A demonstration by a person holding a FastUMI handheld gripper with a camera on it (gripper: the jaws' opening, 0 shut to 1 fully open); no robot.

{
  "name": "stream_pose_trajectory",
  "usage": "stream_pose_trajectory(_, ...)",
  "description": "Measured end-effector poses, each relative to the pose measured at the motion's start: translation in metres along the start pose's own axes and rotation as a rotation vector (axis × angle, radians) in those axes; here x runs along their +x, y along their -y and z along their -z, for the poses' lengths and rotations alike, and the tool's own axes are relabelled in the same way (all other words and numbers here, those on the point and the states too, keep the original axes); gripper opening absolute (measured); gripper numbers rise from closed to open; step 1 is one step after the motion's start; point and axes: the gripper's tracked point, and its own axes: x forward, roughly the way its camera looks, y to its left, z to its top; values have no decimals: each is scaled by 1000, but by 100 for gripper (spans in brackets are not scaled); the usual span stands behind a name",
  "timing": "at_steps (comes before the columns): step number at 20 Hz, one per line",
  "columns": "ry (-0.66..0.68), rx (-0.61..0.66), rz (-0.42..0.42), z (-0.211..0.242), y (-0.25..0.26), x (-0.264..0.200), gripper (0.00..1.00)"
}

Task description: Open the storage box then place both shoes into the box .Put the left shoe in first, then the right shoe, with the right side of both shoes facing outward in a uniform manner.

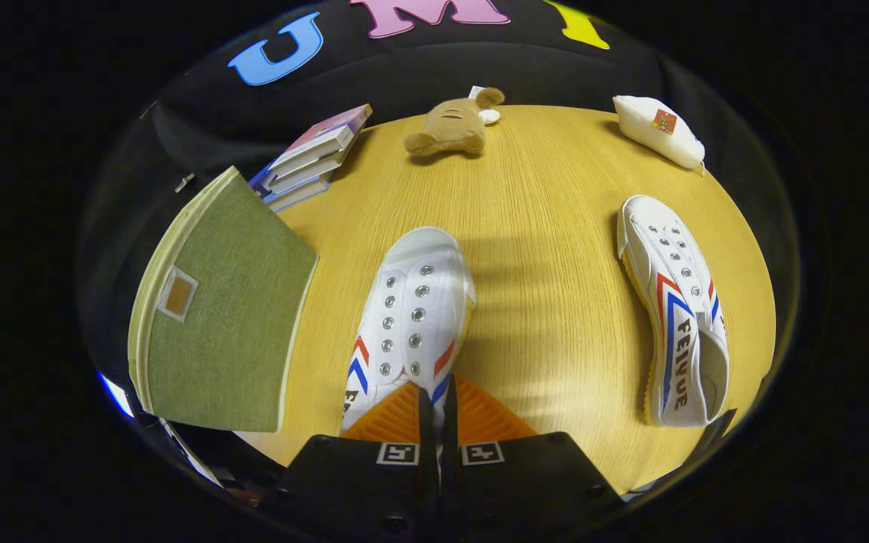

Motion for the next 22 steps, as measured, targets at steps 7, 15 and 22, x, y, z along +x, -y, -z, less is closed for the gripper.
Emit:
stream_pose_trajectory(7,106,-2,-58,-49,-34,-73,6)
stream_pose_trajectory(15,206,20,-234,-105,-136,-135,6)
stream_pose_trajectory(22,171,-25,-327,-111,-228,-121,5)
